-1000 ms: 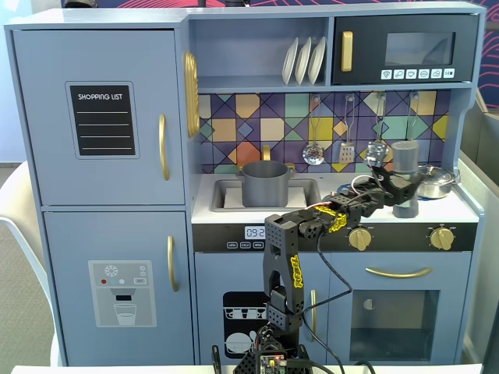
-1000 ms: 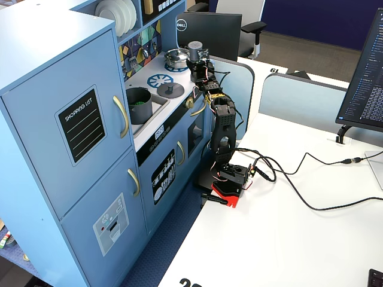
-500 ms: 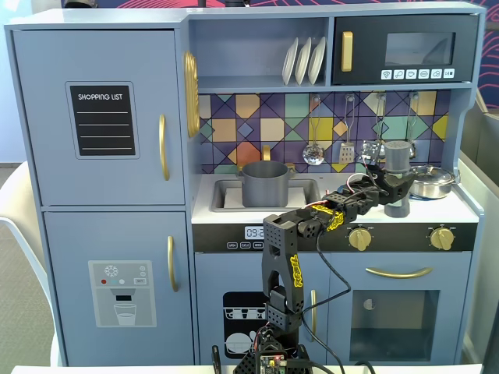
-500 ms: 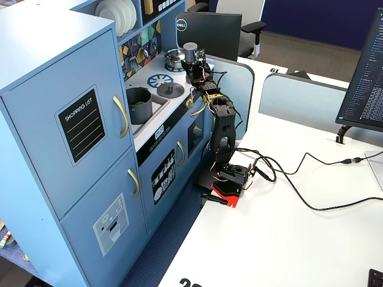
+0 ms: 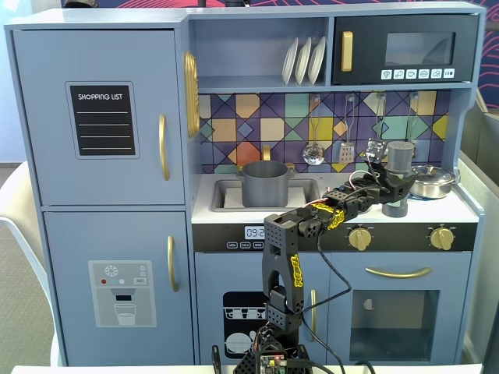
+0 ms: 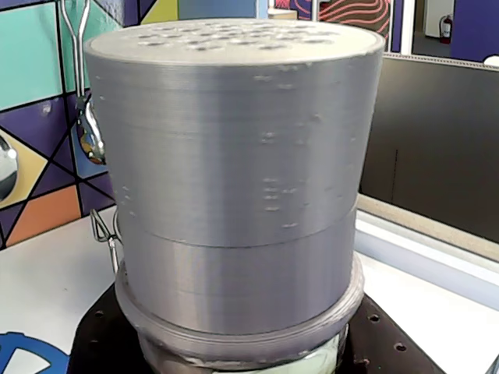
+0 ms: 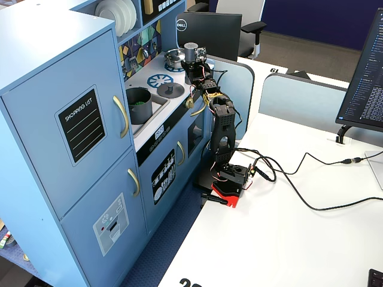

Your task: Put salt in the gray recipient

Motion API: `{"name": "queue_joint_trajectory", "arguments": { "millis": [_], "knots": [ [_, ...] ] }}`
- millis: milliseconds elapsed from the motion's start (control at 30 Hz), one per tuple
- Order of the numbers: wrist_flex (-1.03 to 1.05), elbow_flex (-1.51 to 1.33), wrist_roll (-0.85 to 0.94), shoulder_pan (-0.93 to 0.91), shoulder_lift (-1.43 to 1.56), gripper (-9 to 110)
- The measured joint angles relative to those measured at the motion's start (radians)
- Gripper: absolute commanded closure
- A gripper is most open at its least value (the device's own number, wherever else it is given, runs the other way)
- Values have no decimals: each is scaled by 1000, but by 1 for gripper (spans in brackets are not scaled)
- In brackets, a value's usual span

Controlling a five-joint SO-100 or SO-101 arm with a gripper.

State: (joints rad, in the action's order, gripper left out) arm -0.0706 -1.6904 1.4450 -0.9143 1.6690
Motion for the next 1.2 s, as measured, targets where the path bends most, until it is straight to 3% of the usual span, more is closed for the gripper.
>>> {"name": "queue_joint_trajectory", "arguments": {
  "millis": [167,300,467,633,733,933,1067,1200],
  "knots": [
    [-29,0,0,0,0,60],
    [-32,-20,3,-6,25,58],
    [121,-150,51,-23,221,69],
    [551,-333,101,-14,627,97],
    [902,-348,121,98,891,101],
    [1517,-454,215,534,1235,101],
    [1589,-667,187,739,1361,101],
    [1523,-943,173,790,1456,101]
  ]
}}
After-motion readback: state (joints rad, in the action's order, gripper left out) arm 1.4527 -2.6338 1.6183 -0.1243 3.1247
